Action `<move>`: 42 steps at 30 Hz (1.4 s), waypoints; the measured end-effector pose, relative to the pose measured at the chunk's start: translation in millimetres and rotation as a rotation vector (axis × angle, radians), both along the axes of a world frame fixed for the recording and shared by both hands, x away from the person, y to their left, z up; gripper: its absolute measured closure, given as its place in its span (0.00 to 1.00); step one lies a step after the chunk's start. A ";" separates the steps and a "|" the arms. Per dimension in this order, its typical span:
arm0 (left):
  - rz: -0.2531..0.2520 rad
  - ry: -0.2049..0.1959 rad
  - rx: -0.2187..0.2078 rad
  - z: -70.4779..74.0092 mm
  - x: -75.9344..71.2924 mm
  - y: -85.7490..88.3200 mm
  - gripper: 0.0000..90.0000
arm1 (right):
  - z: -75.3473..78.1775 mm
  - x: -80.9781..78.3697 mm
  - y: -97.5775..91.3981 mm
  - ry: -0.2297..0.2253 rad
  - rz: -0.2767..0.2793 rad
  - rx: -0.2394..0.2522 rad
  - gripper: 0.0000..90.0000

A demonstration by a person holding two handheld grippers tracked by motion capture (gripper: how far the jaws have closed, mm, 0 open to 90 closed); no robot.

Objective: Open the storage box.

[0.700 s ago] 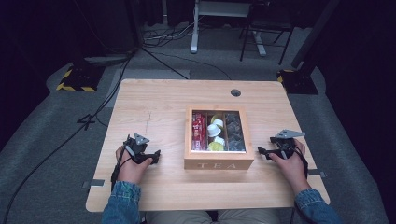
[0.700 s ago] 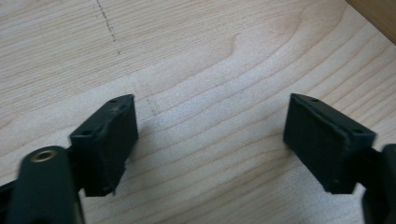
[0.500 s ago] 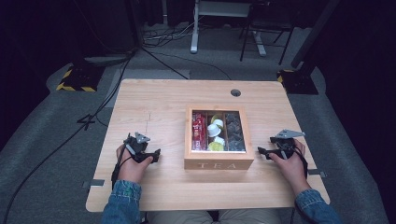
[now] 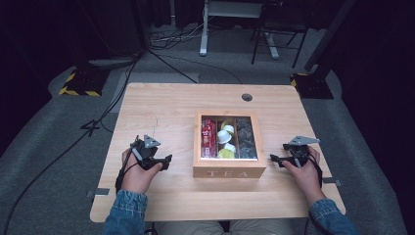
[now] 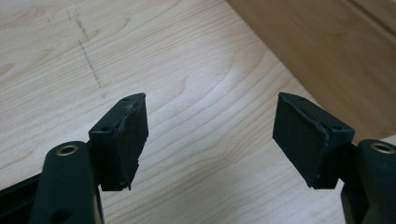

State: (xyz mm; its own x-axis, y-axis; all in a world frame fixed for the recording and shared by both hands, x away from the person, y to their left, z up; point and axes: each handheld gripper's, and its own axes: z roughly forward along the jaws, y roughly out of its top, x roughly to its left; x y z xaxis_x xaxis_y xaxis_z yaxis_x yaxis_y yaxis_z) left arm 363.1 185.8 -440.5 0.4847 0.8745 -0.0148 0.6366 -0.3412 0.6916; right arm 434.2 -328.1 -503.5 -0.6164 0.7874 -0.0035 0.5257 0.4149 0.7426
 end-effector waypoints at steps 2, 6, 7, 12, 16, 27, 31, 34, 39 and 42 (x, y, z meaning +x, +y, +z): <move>-0.011 -0.004 -0.004 4.2 -2.7 -3.5 0.30 | 0.0 0.0 0.0 0.000 0.000 0.000 0.22; -0.048 -0.020 -0.019 13.9 -8.3 -11.6 0.30 | 0.0 0.0 0.0 0.001 0.000 0.000 0.22; -0.057 -0.026 -0.019 15.7 -9.6 -13.9 0.30 | 0.0 0.0 0.0 0.001 0.000 0.000 0.22; -0.128 -0.011 0.013 20.4 -15.5 -29.8 0.30 | 0.0 0.0 -0.1 0.001 0.000 0.000 0.22; -0.180 -0.007 -0.001 23.4 -20.2 -41.6 0.29 | 0.0 0.1 -0.1 0.000 0.001 0.000 0.22; -0.222 -0.016 -0.031 11.7 -18.5 -51.3 0.32 | 0.0 0.1 -0.1 0.001 0.000 0.001 0.22; -0.242 0.002 -0.063 12.3 -20.4 -50.5 0.35 | 0.0 0.1 -0.1 0.001 0.001 0.000 0.22; -0.269 0.016 -0.079 13.1 -22.9 -53.1 0.36 | 0.0 0.1 -0.1 0.000 0.001 0.001 0.22; -0.315 0.023 -0.079 9.9 -25.1 -62.5 0.41 | 0.0 0.1 -0.1 0.001 0.000 0.001 0.22; -0.313 0.022 -0.090 4.5 -24.3 -65.6 0.49 | 0.0 0.1 -0.1 0.001 0.000 0.001 0.22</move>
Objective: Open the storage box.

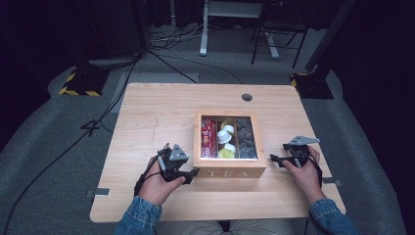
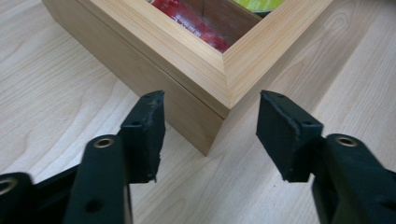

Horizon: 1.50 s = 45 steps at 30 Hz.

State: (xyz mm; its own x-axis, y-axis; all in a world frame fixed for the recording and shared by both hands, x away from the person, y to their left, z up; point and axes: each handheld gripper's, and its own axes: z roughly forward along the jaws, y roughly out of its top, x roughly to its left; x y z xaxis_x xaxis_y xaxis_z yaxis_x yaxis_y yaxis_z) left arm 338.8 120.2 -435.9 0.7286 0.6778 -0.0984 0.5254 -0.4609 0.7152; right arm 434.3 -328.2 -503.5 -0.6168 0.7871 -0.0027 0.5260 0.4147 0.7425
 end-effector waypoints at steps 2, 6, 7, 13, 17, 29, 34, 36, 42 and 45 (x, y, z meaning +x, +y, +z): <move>0.001 0.028 -0.064 -7.6 2.2 -1.1 0.55 | 0.0 0.0 0.0 0.000 0.000 0.000 0.22; 0.016 0.040 -0.039 -13.0 1.2 -3.7 0.59 | 0.0 0.0 0.0 0.000 0.000 0.000 0.22; 0.015 0.031 -0.025 -11.7 0.2 -4.4 0.61 | 0.0 0.0 0.0 0.000 0.000 0.000 0.22; 0.009 0.000 -0.013 -8.5 -1.4 -3.5 0.65 | 0.0 0.1 0.0 0.000 0.000 0.000 0.22; 0.001 -0.005 -0.001 -7.5 -1.2 -3.5 0.65 | 0.1 0.0 0.0 0.000 0.001 0.000 0.22; -0.003 -0.029 0.011 0.2 -2.5 -6.5 0.70 | 39.2 -25.6 -4.6 0.009 0.103 0.088 0.25; 0.002 -0.042 0.002 3.1 -2.2 -6.8 0.70 | 58.2 -41.0 8.1 0.014 0.211 0.095 0.20; 0.000 -0.036 0.001 3.8 -1.8 -6.9 0.70 | 61.8 -45.3 15.0 0.012 0.248 0.094 0.19; -0.004 -0.033 0.007 3.6 -0.8 -7.6 0.70 | 67.9 -55.9 33.0 0.022 0.339 0.113 0.29; -0.002 -0.035 0.004 3.8 -0.9 -7.5 0.70 | 69.7 -59.0 38.7 0.016 0.364 0.114 0.33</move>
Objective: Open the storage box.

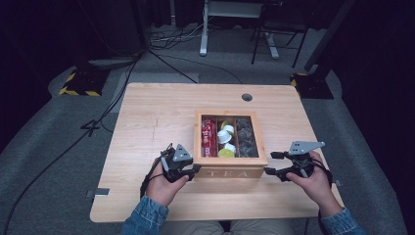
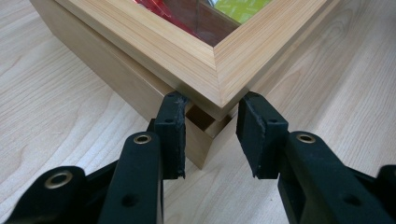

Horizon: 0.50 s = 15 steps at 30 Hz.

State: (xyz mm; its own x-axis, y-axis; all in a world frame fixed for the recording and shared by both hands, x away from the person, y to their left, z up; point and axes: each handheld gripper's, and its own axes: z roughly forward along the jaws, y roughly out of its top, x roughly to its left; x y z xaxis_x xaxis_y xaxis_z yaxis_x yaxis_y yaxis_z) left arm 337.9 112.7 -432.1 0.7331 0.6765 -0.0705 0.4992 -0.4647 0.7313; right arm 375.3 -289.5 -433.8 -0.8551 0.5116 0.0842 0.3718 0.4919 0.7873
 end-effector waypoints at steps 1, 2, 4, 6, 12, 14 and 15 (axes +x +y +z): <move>0.001 0.000 0.001 0.0 0.0 -0.1 0.70 | -0.7 -0.8 2.9 -0.003 0.009 -0.002 0.35; 0.001 0.000 0.002 0.0 -0.1 -0.2 0.70 | -2.4 -1.7 7.1 -0.015 0.016 -0.009 0.35; 0.002 0.002 0.002 0.1 -0.3 -0.5 0.70 | -5.7 -1.9 13.0 -0.032 0.022 -0.016 0.34; 0.002 0.001 0.002 0.1 -0.1 -0.3 0.70 | -8.7 -0.9 16.2 -0.040 0.016 -0.001 0.30; 0.012 0.006 -0.006 -1.4 0.3 -2.2 0.68 | -15.5 2.8 18.2 -0.073 -0.027 0.040 0.31; 0.015 0.000 -0.008 -1.3 0.4 -2.4 0.68 | -16.6 3.2 18.8 -0.082 -0.026 0.051 0.29; 0.014 -0.001 -0.007 -1.2 0.5 -2.6 0.68 | -16.8 3.3 18.9 -0.085 -0.025 0.055 0.29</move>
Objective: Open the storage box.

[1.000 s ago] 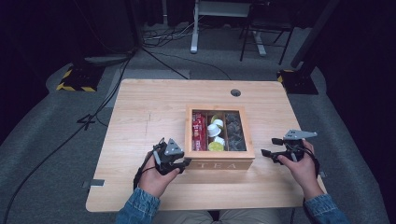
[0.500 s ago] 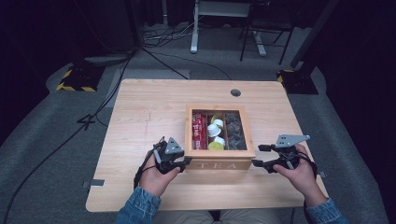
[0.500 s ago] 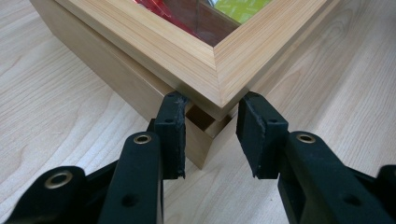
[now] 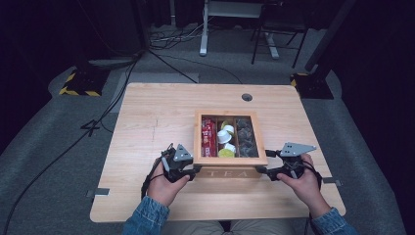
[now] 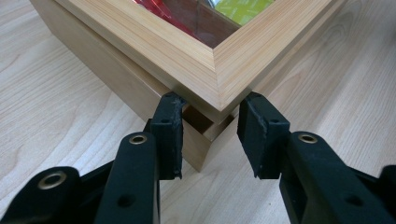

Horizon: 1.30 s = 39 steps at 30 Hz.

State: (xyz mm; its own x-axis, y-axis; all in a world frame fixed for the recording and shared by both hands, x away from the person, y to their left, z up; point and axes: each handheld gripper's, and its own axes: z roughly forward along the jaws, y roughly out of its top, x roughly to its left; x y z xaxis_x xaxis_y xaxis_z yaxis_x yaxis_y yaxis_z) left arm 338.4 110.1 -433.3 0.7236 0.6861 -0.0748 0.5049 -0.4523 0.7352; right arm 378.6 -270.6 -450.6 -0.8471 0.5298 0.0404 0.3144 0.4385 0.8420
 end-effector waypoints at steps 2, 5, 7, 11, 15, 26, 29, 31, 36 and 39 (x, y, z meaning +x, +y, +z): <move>0.004 -0.004 -0.004 0.0 -0.3 -0.5 0.67 | 0.2 -0.4 0.5 -0.017 -0.003 0.005 0.28; 0.005 -0.020 -0.015 -0.2 -0.1 -0.2 0.67 | 0.5 -0.5 0.7 -0.020 -0.008 0.012 0.28; 0.006 -0.031 -0.023 0.6 -0.3 0.4 0.66 | 2.6 -1.6 0.6 -0.054 -0.026 0.004 0.28; 0.012 -0.066 -0.042 0.5 -0.4 0.4 0.65 | 5.8 -3.1 0.6 -0.092 -0.029 -0.003 0.28; 0.013 -0.090 -0.053 1.6 -0.1 1.9 0.64 | 10.6 -4.5 1.1 -0.125 -0.030 -0.008 0.28; 0.060 -0.118 -0.080 3.6 -2.7 12.9 0.51 | 21.7 -1.3 0.7 -0.145 -0.007 -0.024 0.27; 0.094 -0.109 -0.061 3.6 -5.8 21.9 0.48 | 26.5 0.6 0.8 -0.150 -0.002 -0.015 0.27; 0.126 -0.115 -0.041 1.9 -7.9 30.0 0.46 | 31.1 2.4 1.1 -0.157 0.000 -0.008 0.26; 0.191 -0.112 0.025 -5.9 -10.3 48.2 0.40 | 41.8 7.6 1.1 -0.160 0.014 0.000 0.26; 0.225 -0.119 0.095 -12.5 -9.7 59.0 0.38 | 48.3 11.0 1.5 -0.152 0.013 0.008 0.26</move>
